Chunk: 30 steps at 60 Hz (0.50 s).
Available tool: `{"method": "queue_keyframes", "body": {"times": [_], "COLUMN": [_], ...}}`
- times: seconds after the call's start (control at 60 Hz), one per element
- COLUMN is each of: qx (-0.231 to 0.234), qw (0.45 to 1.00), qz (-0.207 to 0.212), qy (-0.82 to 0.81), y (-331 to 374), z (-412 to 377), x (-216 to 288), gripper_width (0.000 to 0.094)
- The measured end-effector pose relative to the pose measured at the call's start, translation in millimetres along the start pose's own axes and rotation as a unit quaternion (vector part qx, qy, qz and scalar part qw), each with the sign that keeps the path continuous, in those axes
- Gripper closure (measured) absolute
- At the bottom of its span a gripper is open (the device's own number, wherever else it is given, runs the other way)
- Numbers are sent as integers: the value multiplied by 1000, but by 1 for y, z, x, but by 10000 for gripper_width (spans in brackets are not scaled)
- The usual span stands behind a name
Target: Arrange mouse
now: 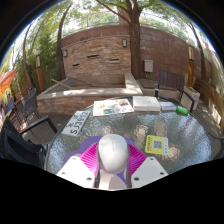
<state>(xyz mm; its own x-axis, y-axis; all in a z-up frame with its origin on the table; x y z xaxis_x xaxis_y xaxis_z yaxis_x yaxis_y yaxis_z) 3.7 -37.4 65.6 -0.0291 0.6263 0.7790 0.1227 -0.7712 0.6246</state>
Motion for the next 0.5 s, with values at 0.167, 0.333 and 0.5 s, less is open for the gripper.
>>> {"method": "queue_keyframes", "body": {"times": [0.167, 0.333, 0.5], "qx": [-6, -13, -34], "qw": [999, 998, 999], "qz": [-54, -56, -31], "qy": [3, 14, 25], "y": [-34, -6, 73], "z": [-10, -10, -25], "x": [-56, -49, -26], "gripper_width": [453, 69, 88]}}
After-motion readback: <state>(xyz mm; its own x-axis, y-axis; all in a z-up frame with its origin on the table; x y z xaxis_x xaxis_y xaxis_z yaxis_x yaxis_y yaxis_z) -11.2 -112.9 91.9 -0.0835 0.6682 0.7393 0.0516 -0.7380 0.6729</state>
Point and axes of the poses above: the point between the fingertips, and its own axes, seen from behind it with the camera up: z to the right, x up, y backward, against the way the camera looks, the point moved 1 cm from there along y, backward, against the way the camera looks, and after that the axes turned 4 degrees about -z, right-handed, at the moved point
